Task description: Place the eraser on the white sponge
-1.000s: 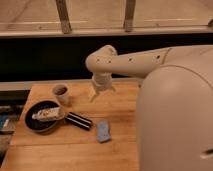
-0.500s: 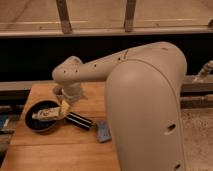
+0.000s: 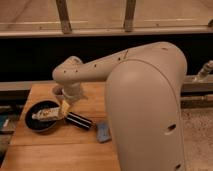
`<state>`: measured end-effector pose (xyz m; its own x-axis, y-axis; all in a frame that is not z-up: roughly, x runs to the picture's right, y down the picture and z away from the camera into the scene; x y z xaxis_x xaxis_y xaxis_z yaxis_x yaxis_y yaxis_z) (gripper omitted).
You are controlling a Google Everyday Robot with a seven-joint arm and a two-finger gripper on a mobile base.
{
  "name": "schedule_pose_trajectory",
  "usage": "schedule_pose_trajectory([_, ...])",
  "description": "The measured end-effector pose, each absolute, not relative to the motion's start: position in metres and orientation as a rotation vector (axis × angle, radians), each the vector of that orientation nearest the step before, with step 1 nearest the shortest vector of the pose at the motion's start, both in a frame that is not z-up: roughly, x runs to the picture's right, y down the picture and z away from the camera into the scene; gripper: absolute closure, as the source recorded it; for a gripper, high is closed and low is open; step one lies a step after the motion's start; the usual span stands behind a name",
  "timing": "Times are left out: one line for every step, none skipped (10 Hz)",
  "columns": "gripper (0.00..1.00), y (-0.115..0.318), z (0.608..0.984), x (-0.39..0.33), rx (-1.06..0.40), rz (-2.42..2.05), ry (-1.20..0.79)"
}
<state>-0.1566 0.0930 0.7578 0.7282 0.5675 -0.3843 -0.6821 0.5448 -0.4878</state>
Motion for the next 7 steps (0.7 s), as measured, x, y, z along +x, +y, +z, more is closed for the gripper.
schedule_pose_trajectory([0.2, 0.092, 0.757, -0.157, -0.656, 0.745, 0.184])
schedule_pose_trajectory([0.2, 0.09, 0.755, -0.16, -0.65, 0.735, 0.165])
schedule_pose_trajectory([0.2, 0.089, 0.757, -0.17, -0.646, 0.702, 0.141])
schedule_pose_trajectory([0.2, 0.088, 0.758, -0.186, -0.65, 0.67, 0.118])
schedule_pose_trajectory([0.2, 0.089, 0.762, -0.203, -0.655, 0.628, 0.094])
schedule_pose_trajectory([0.2, 0.093, 0.771, -0.222, -0.673, 0.578, 0.066])
schedule_pose_trajectory([0.2, 0.1, 0.781, -0.231, -0.687, 0.55, 0.058])
